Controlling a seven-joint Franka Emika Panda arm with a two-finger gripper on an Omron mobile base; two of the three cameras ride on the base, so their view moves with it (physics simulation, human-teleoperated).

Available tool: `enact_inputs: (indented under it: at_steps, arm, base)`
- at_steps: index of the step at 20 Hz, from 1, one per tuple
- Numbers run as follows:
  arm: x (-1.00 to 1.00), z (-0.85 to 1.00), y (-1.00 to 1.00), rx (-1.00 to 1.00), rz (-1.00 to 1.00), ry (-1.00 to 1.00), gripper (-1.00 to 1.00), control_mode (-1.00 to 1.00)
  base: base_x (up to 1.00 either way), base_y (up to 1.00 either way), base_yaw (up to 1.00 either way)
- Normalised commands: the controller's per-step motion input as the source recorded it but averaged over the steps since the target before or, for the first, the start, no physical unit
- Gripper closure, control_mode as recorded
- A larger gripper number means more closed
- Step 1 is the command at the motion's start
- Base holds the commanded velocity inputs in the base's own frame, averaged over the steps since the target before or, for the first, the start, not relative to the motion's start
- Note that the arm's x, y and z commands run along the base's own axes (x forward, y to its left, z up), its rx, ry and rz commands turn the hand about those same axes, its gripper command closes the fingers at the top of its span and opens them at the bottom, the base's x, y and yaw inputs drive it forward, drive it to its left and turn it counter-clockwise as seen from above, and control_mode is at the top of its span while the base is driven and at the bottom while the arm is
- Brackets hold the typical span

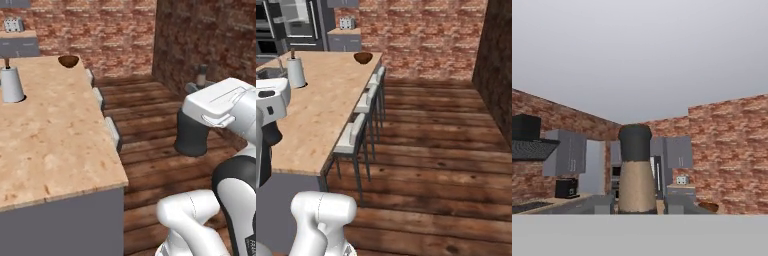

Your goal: There is a bowl on the dining counter. Grab a lemon wedge from the fridge and place it in the bowl. Then get the liquor bottle and glass cup from the cabinet and place them next to the bowl.

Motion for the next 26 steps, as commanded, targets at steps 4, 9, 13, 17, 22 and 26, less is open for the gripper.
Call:
enact_inputs:
  at_steps: [4,9,13,17,22,26]
  arm:
    - [0.00,0.00,0.00,0.00,0.00,0.00,1.00,1.00]
    - [0.00,0.00,0.00,0.00,0.00,0.00,1.00,1.00]
    - [0.00,0.00,0.00,0.00,0.00,0.00,1.00,1.00]
    - [0.00,0.00,0.00,0.00,0.00,0.00,1.00,1.00]
    - [0.00,0.00,0.00,0.00,0.00,0.00,1.00,1.00]
    - [0.00,0.00,0.00,0.00,0.00,0.00,1.00,1.00]
  base:
    - [0.36,-0.78,0.41]
    - [0.42,-0.77,0.39]
    - [0.52,-0.75,0.38]
    - [0.62,-0.71,0.38]
    - [0.65,-0.70,0.37]
    - [0.66,-0.72,0.36]
